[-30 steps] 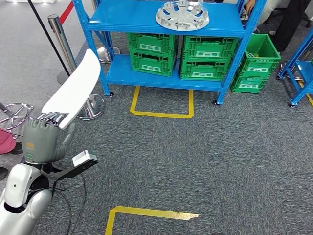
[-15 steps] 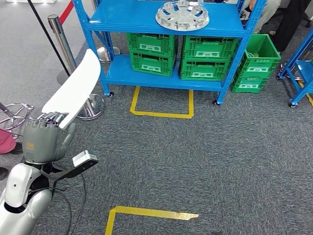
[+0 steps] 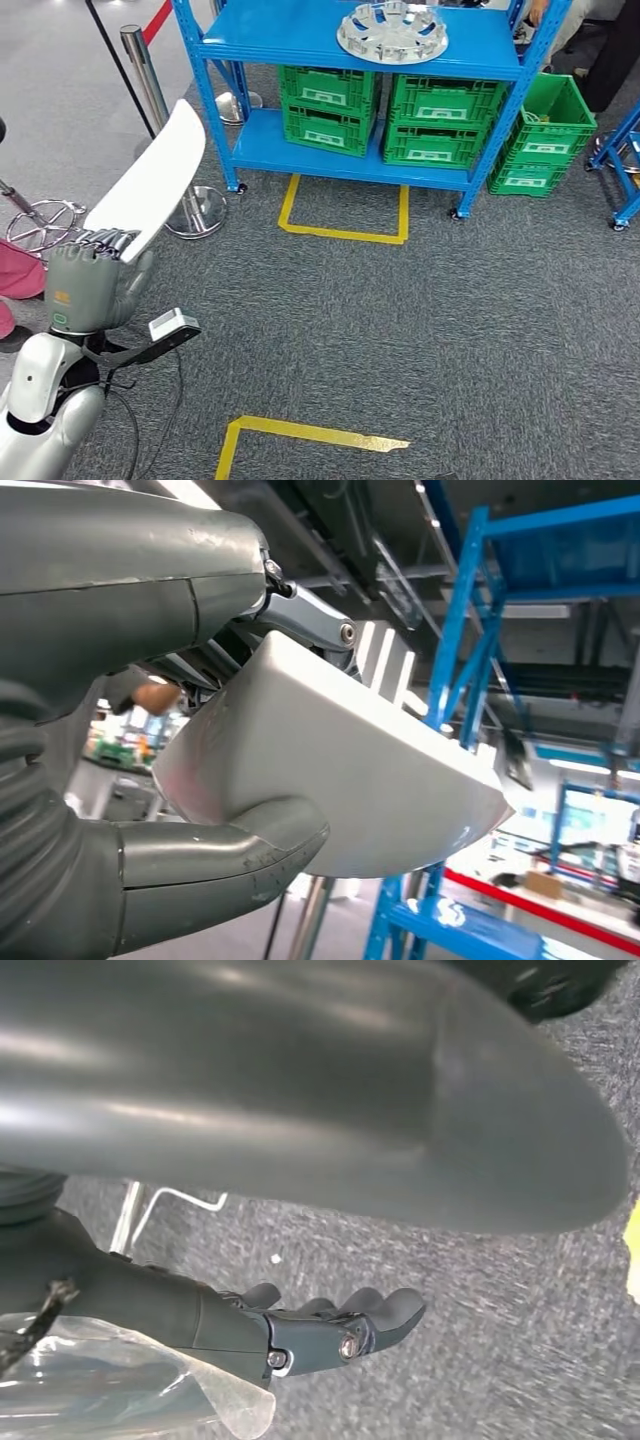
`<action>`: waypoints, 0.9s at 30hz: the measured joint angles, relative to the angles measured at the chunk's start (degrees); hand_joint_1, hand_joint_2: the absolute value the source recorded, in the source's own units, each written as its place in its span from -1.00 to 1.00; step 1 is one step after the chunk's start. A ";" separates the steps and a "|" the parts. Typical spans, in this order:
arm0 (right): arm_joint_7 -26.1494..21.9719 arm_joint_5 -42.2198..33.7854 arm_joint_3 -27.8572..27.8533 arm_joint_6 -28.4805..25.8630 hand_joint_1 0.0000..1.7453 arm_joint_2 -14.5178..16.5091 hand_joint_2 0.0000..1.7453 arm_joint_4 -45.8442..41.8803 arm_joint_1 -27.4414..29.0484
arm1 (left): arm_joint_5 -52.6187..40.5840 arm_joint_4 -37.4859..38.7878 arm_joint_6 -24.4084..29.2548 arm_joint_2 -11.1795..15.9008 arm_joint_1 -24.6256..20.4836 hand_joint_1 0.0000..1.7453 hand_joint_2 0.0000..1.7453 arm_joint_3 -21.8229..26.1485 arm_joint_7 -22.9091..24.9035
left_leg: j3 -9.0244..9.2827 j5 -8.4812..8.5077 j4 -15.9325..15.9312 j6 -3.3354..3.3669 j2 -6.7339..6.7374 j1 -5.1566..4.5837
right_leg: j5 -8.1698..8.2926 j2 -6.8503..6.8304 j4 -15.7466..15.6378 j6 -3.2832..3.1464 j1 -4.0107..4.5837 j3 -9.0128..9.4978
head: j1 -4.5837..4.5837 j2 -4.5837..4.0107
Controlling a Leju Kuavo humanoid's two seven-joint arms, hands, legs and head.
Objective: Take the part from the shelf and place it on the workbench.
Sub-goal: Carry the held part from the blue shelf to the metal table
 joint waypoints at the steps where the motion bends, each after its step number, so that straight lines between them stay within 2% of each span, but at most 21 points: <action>1: 0.07 -0.26 0.38 0.02 -1.00 -0.01 -1.00 0.00 0.08 | -0.01 0.01 -0.01 -0.03 -0.09 1.00 1.00 0.02 0.01 | -0.42 -0.34 0.83 -0.60 -0.58 0.17 | 0.70 1.13 -3.24 0.11 -0.26 1.96 | 0.14 0.00; 2: 0.10 -0.48 0.73 0.02 -1.00 0.01 -1.00 -0.02 0.16 | -0.01 0.01 -0.02 -0.07 -0.19 1.00 1.00 0.02 0.01 | -0.90 -0.54 1.53 -1.13 -1.11 0.24 | 0.74 1.99 -4.96 -0.04 -0.40 3.04 | 0.20 0.01; 3: 0.13 -0.65 1.03 0.03 -1.00 0.03 -1.00 -0.06 0.26 | -0.01 0.02 -0.02 -0.09 -0.25 1.00 1.00 0.03 0.02 | -1.36 -0.58 2.01 -1.56 -1.59 0.23 | 0.21 2.51 -5.22 -0.40 -0.36 3.31 | 0.25 0.01; 5: 0.17 -0.91 1.59 0.02 -1.00 0.04 -1.00 -0.17 0.51 | -0.03 0.03 -0.03 -0.07 -0.20 1.00 1.00 0.03 0.02 | -1.90 -0.46 2.34 -2.10 -2.32 0.30 | 0.22 1.46 -4.74 -1.41 -0.24 3.17 | 0.20 0.02; 7: 0.18 -1.04 2.11 0.02 -1.00 0.04 -1.00 -0.28 0.64 | -0.07 0.04 -0.03 0.00 -0.19 1.00 1.00 0.03 0.02 | -2.73 -1.60 4.02 -2.48 -0.67 0.27 | 0.23 0.32 -4.61 -2.16 -0.20 3.17 | 0.00 0.02; 9: 0.18 -1.26 2.55 0.02 -1.00 0.04 -1.00 -0.37 0.75 | -0.08 0.04 -0.03 0.02 -0.37 1.00 1.00 0.03 0.02 | -5.41 -4.90 9.96 -2.72 1.87 0.15 | 0.18 -0.96 -4.63 -2.74 0.03 3.17 | -0.22 0.02; 11: 0.20 -1.53 2.83 0.03 -1.00 0.03 -1.00 -0.41 0.95 | -0.09 0.09 -0.03 0.01 -0.33 1.00 1.00 0.03 0.02 | -8.83 -8.00 17.46 -2.69 2.53 0.15 | 0.04 -2.45 -4.62 -3.04 0.40 3.16 | -0.27 0.02; 12: 0.22 -1.62 2.95 0.03 -1.00 0.02 -1.00 -0.43 1.02 | -0.10 0.12 -0.03 0.01 -0.24 1.00 1.00 0.03 0.02 | -9.64 -8.25 19.28 -2.54 2.56 0.13 | -0.03 -3.20 -4.62 -3.16 0.57 3.19 | -0.28 0.02; 13: 0.24 -1.67 3.11 0.03 -1.00 0.02 -1.00 -0.45 1.06 | -0.09 0.14 -0.03 0.02 -0.17 1.00 1.00 0.03 0.02 | -9.42 -7.36 18.89 -2.28 2.64 0.08 | -0.10 -3.92 -4.62 -3.25 0.75 3.26 | -0.27 0.02; 14: 0.25 -1.71 3.30 0.03 -1.00 0.02 -1.00 -0.46 1.06 | -0.09 0.15 -0.03 0.03 -0.15 1.00 1.00 0.03 0.02 | -8.12 -5.55 16.27 -1.91 2.91 -0.05 | -0.17 -4.60 -4.62 -3.31 0.89 3.38 | -0.26 0.02; 15: 0.25 -1.75 3.48 0.03 -1.00 0.02 -1.00 -0.48 1.05 | -0.09 0.15 -0.03 0.04 -0.18 1.00 1.00 0.03 0.02 | -6.19 -3.43 12.39 -1.43 3.71 -0.31 | -0.26 -5.22 -4.63 -3.34 1.00 3.53 | -0.26 0.02; 16: 0.25 -1.78 3.67 0.03 -1.00 0.02 -1.00 -0.50 1.05 | -0.09 0.15 -0.03 0.05 -0.26 1.00 1.00 0.03 0.02 | -4.34 -1.98 8.62 -0.95 5.13 -0.78 | -0.38 -5.84 -4.63 -3.28 1.17 3.66 | -0.25 0.02; 18: 0.25 -1.86 3.92 0.07 -1.00 0.01 -1.00 -0.56 1.08 | -0.10 0.15 -0.03 0.05 -0.54 1.00 1.00 0.03 0.02 | -2.41 -0.99 4.16 -0.24 7.19 -1.63 | -0.51 -7.06 -4.66 -3.01 1.43 3.67 | -0.25 0.02; 19: 0.26 -1.92 4.00 0.09 -1.00 0.01 -1.00 -0.60 1.10 | -0.10 0.15 -0.03 0.07 -0.61 1.00 1.00 0.04 0.02 | -2.42 -1.21 3.69 -0.08 7.33 -1.91 | -0.51 -7.78 -4.74 -2.80 1.54 3.67 | -0.25 0.02; 20: 0.26 -2.03 4.09 0.12 -1.00 0.00 -1.00 -0.65 1.10 | -0.10 0.15 -0.03 0.10 -0.62 1.00 1.00 0.06 0.02 | -2.53 -1.11 3.38 0.12 6.62 -1.92 | -0.52 -8.49 -4.85 -2.57 1.55 3.76 | -0.25 0.02; 21: 0.27 -2.23 4.25 0.17 -1.00 -0.04 -1.00 -0.72 1.10 | -0.10 0.15 -0.03 0.13 -0.53 1.00 1.00 0.07 0.02 | -2.55 -0.90 3.11 0.33 5.95 -1.82 | -0.76 -8.33 -4.80 -2.28 1.50 3.76 | -0.17 0.02; 23: 0.37 -3.05 4.80 0.31 -1.00 -0.14 -1.00 -0.85 1.15 | -0.10 0.16 0.01 0.11 -0.59 1.00 1.00 0.08 0.02 | -2.41 -0.45 2.51 0.85 4.60 -1.51 | -2.63 -5.59 -2.40 -1.89 1.33 2.66 | -0.06 0.02; 24: 0.50 -3.61 5.11 0.37 -1.00 -0.21 -1.00 -0.93 1.28 | -0.10 0.16 0.02 0.03 -0.63 1.00 1.00 0.08 0.01 | -2.41 -0.30 2.39 1.06 3.92 -1.40 | -4.32 -3.63 0.67 -1.80 1.26 1.12 | 0.04 0.02; 25: 0.68 -4.18 5.40 0.42 -1.00 -0.24 -1.00 -0.98 1.48 | -0.10 0.18 0.03 -0.03 -0.68 1.00 1.00 0.07 0.01 | -2.50 -0.24 2.39 1.23 3.16 -1.41 | -6.07 -2.33 4.55 -1.82 1.27 -0.80 | 0.14 0.02; 26: 0.89 -4.69 5.68 0.45 -1.00 -0.27 -1.00 -1.04 1.74 | -0.10 0.19 0.03 -0.08 -0.60 1.00 1.00 0.07 0.00 | -2.57 -0.19 2.40 1.33 2.35 -1.48 | -7.37 -1.78 8.30 -1.85 1.33 -2.73 | 0.22 0.02; 27: 1.02 -5.07 5.96 0.48 -1.00 -0.30 -1.00 -1.11 1.98 | -0.10 0.22 0.03 -0.12 -0.47 1.00 1.00 0.06 0.00 | -2.58 -0.17 2.42 1.40 1.48 -1.56 | -7.61 -1.55 10.59 -1.92 1.41 -4.03 | 0.22 0.02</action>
